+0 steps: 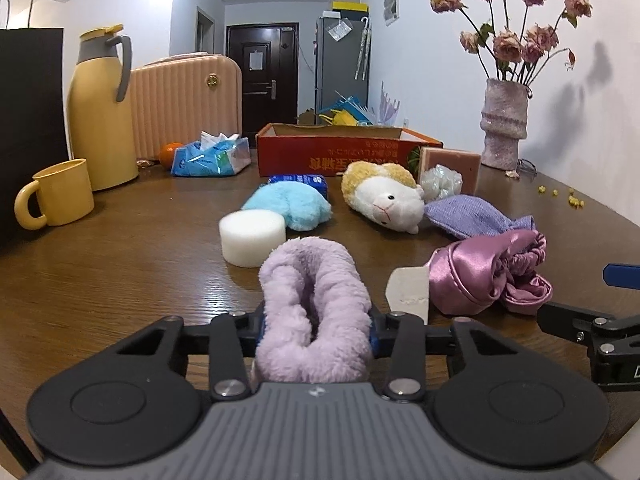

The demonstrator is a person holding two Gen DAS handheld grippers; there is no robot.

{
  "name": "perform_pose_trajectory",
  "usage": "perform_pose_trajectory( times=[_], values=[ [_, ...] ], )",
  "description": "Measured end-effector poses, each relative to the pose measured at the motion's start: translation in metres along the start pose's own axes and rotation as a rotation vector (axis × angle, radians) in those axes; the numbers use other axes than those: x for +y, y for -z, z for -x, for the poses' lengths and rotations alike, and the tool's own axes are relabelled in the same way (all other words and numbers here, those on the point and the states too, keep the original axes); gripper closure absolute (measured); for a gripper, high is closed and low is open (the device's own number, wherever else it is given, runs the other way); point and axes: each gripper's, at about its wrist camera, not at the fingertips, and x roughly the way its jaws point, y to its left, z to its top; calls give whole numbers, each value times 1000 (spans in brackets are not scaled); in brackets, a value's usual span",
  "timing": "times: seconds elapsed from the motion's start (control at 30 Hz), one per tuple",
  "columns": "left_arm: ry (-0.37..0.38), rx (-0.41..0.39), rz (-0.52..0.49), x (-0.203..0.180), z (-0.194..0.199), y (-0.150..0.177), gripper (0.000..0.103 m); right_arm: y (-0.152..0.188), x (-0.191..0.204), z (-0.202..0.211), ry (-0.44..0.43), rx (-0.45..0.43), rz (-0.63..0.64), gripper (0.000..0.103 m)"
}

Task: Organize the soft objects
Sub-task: 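Grasp the white foam wedge with the right gripper while the left holds the headband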

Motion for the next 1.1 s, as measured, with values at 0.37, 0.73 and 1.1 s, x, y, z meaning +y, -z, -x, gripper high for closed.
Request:
perform_pose_trajectory(
  times=[0.37, 0.73, 1.1],
  values=[
    [-27, -52, 43, 22, 16, -5, 61, -18, 15, 1, -9, -32, 20, 0],
    [-61, -77, 61, 48, 27, -3, 61, -36, 53, -5, -82, -56, 64, 13],
    [-54, -82, 66, 69, 32, 0, 61, -42, 98, -20, -140, -5, 107, 56]
  ],
)
